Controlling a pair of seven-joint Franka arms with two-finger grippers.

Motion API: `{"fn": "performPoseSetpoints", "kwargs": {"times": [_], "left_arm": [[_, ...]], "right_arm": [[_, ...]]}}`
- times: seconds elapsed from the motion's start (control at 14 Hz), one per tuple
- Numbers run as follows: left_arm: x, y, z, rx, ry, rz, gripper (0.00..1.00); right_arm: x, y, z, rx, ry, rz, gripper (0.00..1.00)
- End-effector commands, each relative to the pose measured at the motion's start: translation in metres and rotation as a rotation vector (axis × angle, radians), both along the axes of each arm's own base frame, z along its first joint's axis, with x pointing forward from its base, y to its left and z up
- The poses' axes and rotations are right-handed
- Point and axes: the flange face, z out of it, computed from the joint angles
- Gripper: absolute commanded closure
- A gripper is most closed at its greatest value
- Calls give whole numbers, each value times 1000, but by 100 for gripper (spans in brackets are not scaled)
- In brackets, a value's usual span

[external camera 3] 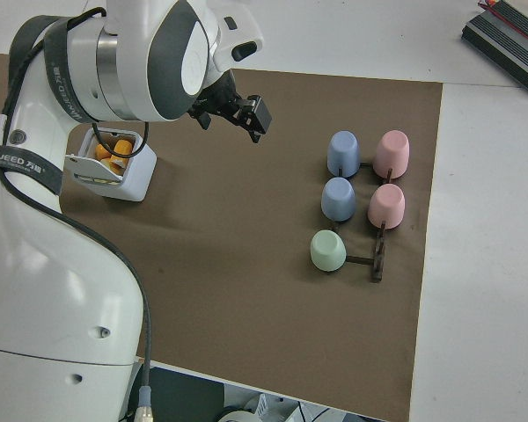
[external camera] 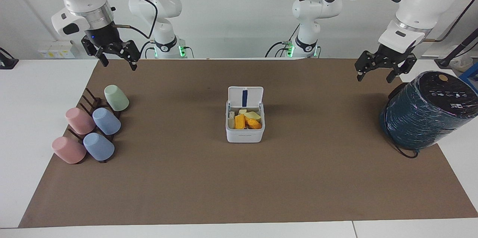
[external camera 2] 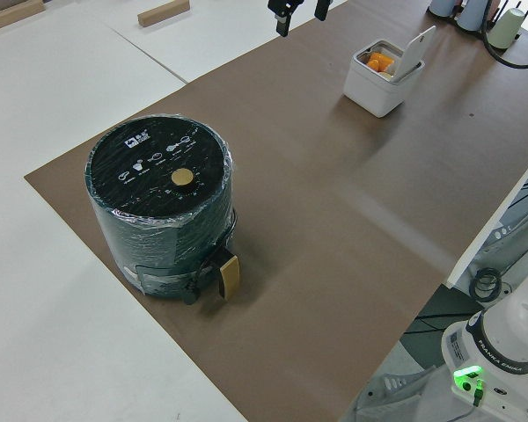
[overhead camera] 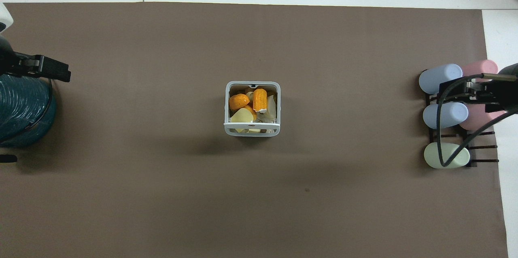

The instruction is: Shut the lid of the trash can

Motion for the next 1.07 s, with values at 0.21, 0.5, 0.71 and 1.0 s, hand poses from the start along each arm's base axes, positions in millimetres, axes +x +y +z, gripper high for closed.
{"fn": "performPoseSetpoints", "kwargs": {"times": [0.21, 0.5, 0.71, 1.0], "left_arm": [[-25, -24, -14, 20, 26, 20, 0], [-50, -68, -29, 27, 69, 68, 13], [-75, -102, -43, 41, 108, 9, 44], [-107, -165, -49, 31, 153, 75, 69]], "right_arm": [[-6, -2, 0, 14, 0, 8, 0], [-6, -3, 0, 14, 0, 5, 0], [-6, -2, 1, 14, -1, 6, 0], [-6, -2, 0, 14, 0, 6, 0]]}}
